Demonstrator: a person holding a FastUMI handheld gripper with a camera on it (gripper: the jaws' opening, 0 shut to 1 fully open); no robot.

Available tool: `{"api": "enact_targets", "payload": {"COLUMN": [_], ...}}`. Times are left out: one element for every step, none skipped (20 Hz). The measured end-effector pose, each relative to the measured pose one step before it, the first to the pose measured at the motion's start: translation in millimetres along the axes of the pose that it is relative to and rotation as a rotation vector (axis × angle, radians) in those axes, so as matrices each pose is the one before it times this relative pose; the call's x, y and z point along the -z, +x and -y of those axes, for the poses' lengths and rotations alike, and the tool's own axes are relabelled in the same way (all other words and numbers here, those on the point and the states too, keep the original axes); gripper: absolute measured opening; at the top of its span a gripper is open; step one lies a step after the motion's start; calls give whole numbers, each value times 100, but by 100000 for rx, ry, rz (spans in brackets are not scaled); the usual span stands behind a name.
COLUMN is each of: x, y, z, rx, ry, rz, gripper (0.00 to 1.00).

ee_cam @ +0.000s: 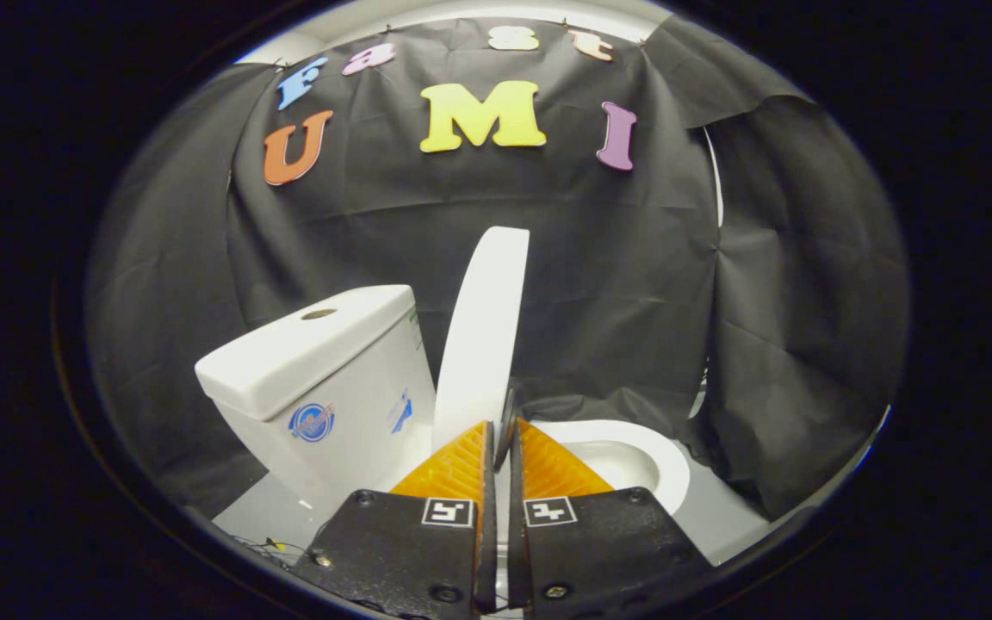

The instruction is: Open the toilet lid.

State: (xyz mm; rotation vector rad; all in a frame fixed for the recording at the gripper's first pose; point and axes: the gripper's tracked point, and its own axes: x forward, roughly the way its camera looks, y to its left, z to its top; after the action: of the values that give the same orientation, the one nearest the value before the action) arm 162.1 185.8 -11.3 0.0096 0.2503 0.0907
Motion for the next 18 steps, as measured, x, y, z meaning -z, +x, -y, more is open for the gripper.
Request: {"api": "enact_targets", "payload": {"x": [24,-150,-16,-37,-14,-123,-62,-116,48,-104,0,-51,-84,-87,185,-37,-80,118], "y": [85,-1,58,18,-42,-5,-15,-40,83,-10,52,73,44,58,47,10,4,228], "z": [-458,-373,-357,-356,-424,-364,-317,-297,-336,-356,-369,-323,-593,-460,-498,-454,-426,-506], "rx": [-391,-46,44,-176,-372,-410,-185,-23,-23,-183,-308,-515,-534,-474,-221,-296,-521,-717], "ry": [-671,-977,-1069,-878,-851,-704,-652,-574,-107,64,41,-218,-714,-1153,-1297,-1191,-1086,-990], "rz": [178,280,159,140,1,-41,-13,53,-39,-152,-177,-230,-127,-138,-76,104,100,-111], "gripper": [8,9,9,9,9,9,9,9,9,9,9,9,9,9,9,9,9,10]}}
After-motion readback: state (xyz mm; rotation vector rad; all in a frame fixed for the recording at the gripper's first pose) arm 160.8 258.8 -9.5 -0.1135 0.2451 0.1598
